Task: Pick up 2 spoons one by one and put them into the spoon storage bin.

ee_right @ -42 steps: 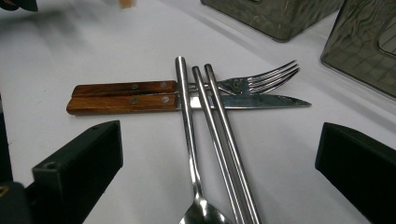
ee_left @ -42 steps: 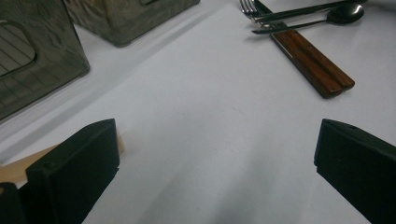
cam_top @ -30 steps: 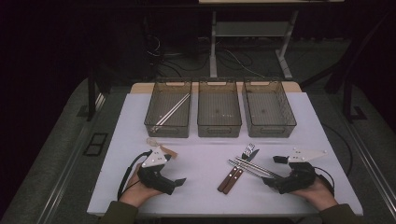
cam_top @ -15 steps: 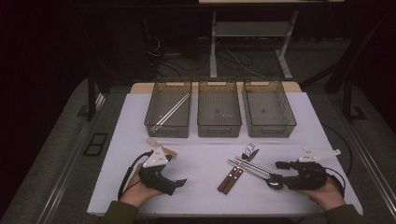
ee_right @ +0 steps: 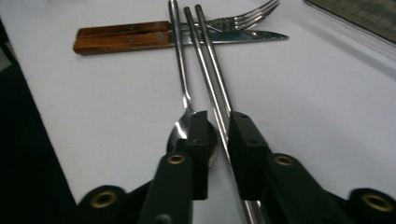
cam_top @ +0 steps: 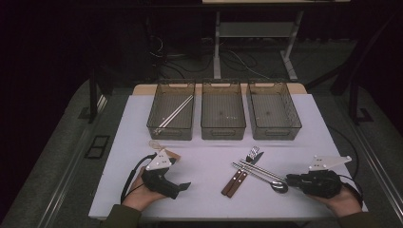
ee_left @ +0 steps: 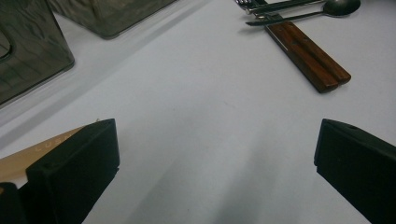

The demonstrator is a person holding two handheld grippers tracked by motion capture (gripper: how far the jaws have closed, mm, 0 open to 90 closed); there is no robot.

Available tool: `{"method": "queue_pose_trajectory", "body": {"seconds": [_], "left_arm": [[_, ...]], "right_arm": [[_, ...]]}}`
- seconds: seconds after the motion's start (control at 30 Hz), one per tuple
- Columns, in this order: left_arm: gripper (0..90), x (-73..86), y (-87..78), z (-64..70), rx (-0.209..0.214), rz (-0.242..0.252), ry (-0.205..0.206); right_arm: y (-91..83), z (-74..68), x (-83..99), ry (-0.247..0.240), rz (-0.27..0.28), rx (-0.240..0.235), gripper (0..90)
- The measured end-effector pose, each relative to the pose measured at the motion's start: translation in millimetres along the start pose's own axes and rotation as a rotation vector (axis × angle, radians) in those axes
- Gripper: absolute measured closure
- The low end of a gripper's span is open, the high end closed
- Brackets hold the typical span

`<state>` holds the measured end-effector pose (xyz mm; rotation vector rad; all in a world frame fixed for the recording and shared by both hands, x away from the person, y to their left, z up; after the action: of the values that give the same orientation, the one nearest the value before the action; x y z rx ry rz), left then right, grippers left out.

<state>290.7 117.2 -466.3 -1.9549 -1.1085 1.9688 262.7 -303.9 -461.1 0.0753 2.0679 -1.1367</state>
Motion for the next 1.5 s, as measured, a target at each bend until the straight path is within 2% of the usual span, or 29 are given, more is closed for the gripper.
{"method": "queue_pose_trajectory", "body": {"seconds": [0.07,0.2,0.53,0.8,0.93,1.17,1.37,1.5], "left_arm": [[0.0,0.1,0.2,0.2,0.001,-0.001,0.0],[0.0,0.1,0.6,0.4,0.005,-0.005,0.0],[0.0,0.0,0.7,0.6,0.008,-0.002,0.0],[0.0,0.2,1.3,0.6,0.011,-0.001,0.0],[0.0,0.4,2.1,1.2,0.016,0.0,-0.004],[0.0,0.9,2.2,0.6,0.019,0.002,-0.009],[0.0,0.9,2.2,0.7,0.021,0.002,-0.008],[0.0,0.6,2.1,1.1,0.021,0.0,-0.006]], "right_arm": [[2.3,0.1,-0.8,-0.009,-0.001,0.016,86.0],[8.6,-4.9,-8.2,-0.037,0.016,0.005,89.6],[41.2,-17.4,-22.8,-0.094,-0.033,-0.013,89.6],[56.9,-22.0,-27.7,-0.127,-0.07,-0.014,89.6],[60.8,-24.6,-25.7,-0.14,-0.089,-0.014,89.5],[63.3,-23.2,-25.4,-0.148,-0.089,0.0,89.6],[64.4,-25.5,-24.2,-0.146,-0.102,-0.026,89.6],[65.6,-26.4,-23.4,-0.156,-0.108,-0.026,89.6]]}}
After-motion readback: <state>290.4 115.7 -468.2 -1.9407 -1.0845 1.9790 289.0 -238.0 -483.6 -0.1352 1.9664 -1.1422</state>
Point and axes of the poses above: each handheld gripper's, and its own axes: y roughly forward along the jaws, x roughly out of its underside, z roughly to its right, the point moved 5 cm from there along y, roughly forward along the jaws, and after that the axes turned 15 degrees about y, right-handed, at the moved point
